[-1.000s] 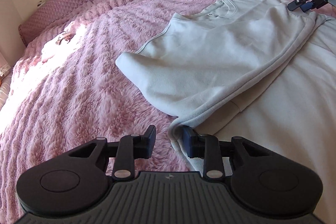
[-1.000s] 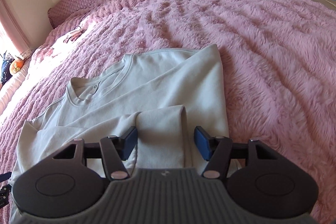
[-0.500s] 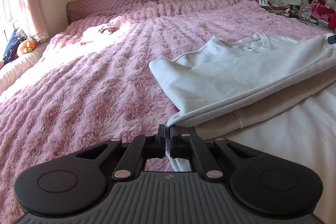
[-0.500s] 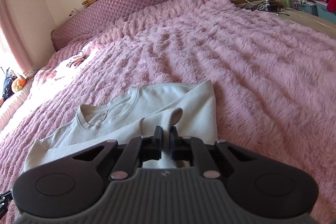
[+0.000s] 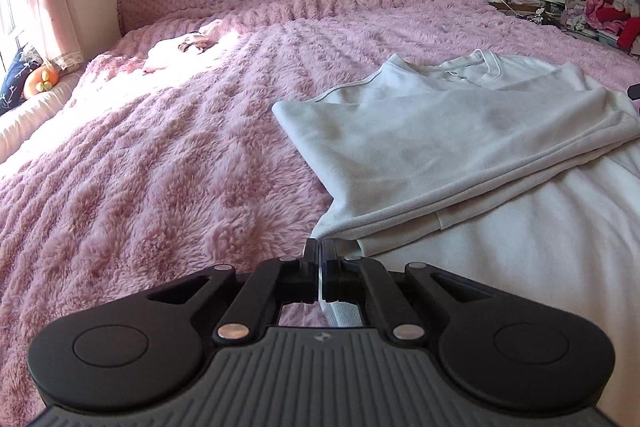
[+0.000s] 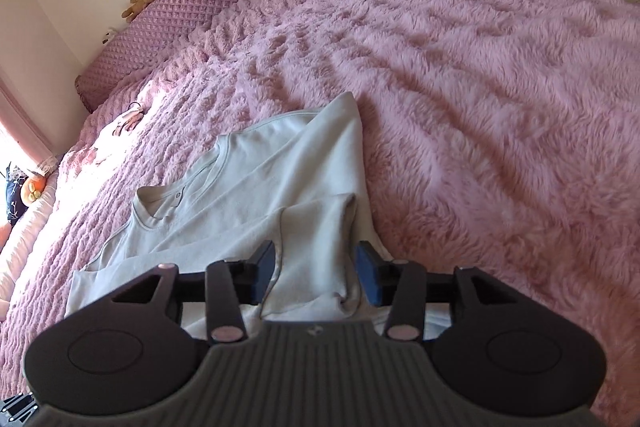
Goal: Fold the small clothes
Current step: 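Fold the hem up toward the collar with both grippers and release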
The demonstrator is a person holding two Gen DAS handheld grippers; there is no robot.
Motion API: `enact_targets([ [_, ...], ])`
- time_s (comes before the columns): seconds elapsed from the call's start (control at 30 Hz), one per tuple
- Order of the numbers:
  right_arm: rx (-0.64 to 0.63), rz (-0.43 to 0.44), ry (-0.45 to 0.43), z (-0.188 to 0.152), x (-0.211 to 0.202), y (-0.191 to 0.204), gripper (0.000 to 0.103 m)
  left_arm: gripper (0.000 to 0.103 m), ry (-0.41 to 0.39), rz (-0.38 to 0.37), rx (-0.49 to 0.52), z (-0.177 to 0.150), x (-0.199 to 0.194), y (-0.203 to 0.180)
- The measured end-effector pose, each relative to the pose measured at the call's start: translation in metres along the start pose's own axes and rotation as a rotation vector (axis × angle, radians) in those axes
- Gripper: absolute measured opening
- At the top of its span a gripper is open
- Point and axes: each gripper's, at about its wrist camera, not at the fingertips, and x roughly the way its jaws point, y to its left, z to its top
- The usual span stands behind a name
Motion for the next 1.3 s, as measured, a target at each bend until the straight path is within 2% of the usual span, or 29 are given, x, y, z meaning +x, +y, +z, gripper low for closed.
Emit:
enact_targets([
  [0.07, -0.025, -0.018, 0.016, -0.007, -0.007, 0.001, 0.043, 0.005, 0.0, 0.013, 0.083, 0.002, 0.004, -0.01],
  [0.13, -0.049, -0.028, 0.024, -0.012, -0.008, 0.001, 0.043, 0.01, 0.006, 0.015, 0.13, 0.004, 0.01, -0.017],
  [0.2, -0.054, -0.022, 0.033, -0.016, -0.007, -0.001, 0.042, 0.011, 0.005, 0.019, 0.161, 0.005, 0.016, -0.021],
  [0.23, -0.052, -0.009, 0.045, -0.016, -0.005, -0.001, 0.033, 0.011, 0.004, 0.028, 0.18, 0.005, 0.019, -0.023],
  [0.27, -0.055, 0.0, 0.056, -0.016, -0.004, -0.001, 0.01, 0.011, 0.004, 0.034, 0.193, 0.006, 0.022, -0.024],
  [0.3, -0.065, 0.007, 0.064, -0.017, -0.003, 0.001, 0.003, 0.011, 0.005, 0.03, 0.194, 0.007, 0.023, -0.024],
  [0.37, -0.087, 0.016, 0.056, -0.017, -0.005, 0.004, 0.003, 0.0, 0.013, 0.016, 0.177, 0.008, 0.024, -0.022],
  [0.5, -0.068, 0.03, 0.016, -0.016, -0.022, 0.002, 0.003, 0.0, 0.001, 0.084, 0.128, 0.006, 0.016, -0.016],
  [0.6, -0.07, 0.037, 0.035, -0.019, -0.027, -0.001, 0.003, 0.0, 0.027, 0.088, 0.093, 0.002, 0.014, -0.008],
  [0.67, -0.078, 0.032, 0.047, -0.023, -0.026, -0.002, 0.003, 0.004, 0.021, 0.099, 0.161, -0.002, 0.013, -0.011],
  [0.77, -0.049, 0.03, 0.055, -0.025, -0.022, -0.005, 0.003, 0.015, -0.021, 0.131, 0.306, -0.004, 0.012, -0.023],
  [0.83, -0.031, 0.029, 0.057, -0.025, -0.02, -0.006, 0.003, 0.028, -0.041, 0.128, 0.382, -0.002, 0.012, -0.031],
  [0.9, -0.032, 0.025, 0.059, -0.025, -0.018, -0.006, 0.003, 0.032, -0.048, 0.127, 0.445, 0.0, 0.018, -0.039],
  [1.0, -0.034, 0.024, 0.064, -0.024, -0.017, -0.006, 0.003, 0.031, -0.028, 0.118, 0.482, 0.002, 0.03, -0.043],
  [1.13, -0.034, 0.025, 0.07, -0.022, -0.017, -0.006, 0.003, 0.013, 0.031, 0.071, 0.494, 0.002, 0.039, -0.042],
  [1.27, -0.037, 0.025, 0.073, -0.02, -0.017, -0.005, 0.003, 0.012, 0.04, 0.073, 0.599, -0.005, 0.035, -0.044],
  [1.3, -0.038, 0.024, 0.072, -0.021, -0.017, -0.005, 0.003, 0.009, 0.044, 0.072, 0.617, -0.006, 0.035, -0.045],
])
